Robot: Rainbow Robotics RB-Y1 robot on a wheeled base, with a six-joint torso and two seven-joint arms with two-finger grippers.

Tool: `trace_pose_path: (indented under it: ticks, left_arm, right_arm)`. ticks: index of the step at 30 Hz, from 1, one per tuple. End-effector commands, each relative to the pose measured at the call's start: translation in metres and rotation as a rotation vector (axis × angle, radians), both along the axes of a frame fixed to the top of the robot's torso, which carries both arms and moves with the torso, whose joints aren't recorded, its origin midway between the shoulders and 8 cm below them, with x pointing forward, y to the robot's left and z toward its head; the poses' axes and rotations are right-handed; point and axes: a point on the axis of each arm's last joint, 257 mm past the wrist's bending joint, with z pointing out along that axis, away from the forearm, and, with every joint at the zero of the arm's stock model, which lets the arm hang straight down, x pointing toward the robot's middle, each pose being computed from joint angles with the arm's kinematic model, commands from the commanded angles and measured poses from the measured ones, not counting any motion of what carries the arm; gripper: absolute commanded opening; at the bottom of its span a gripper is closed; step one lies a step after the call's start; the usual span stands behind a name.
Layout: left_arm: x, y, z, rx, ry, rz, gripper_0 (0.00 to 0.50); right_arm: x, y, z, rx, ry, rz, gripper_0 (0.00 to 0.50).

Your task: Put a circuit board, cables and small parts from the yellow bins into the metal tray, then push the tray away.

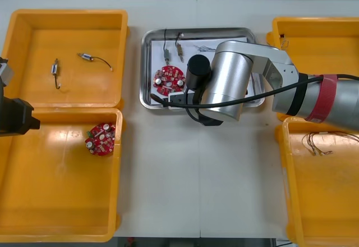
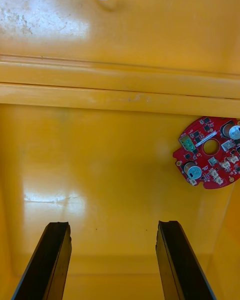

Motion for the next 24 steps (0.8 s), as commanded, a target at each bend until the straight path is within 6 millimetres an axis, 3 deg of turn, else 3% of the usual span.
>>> trace_pose_path:
  ticks: [1,24]
  left_arm:
    - [0.005,0.011,0.025,0.083,-0.053,-0.068,0.5]
    - [0.005,0.011,0.025,0.083,-0.053,-0.068,0.5]
  right_arm:
    - [0.028,0.006,0.038,-0.001,-0.082,0.025,0.0]
    - [0.078,0.008,0.06,0.046,-0.153,-0.01,0.0]
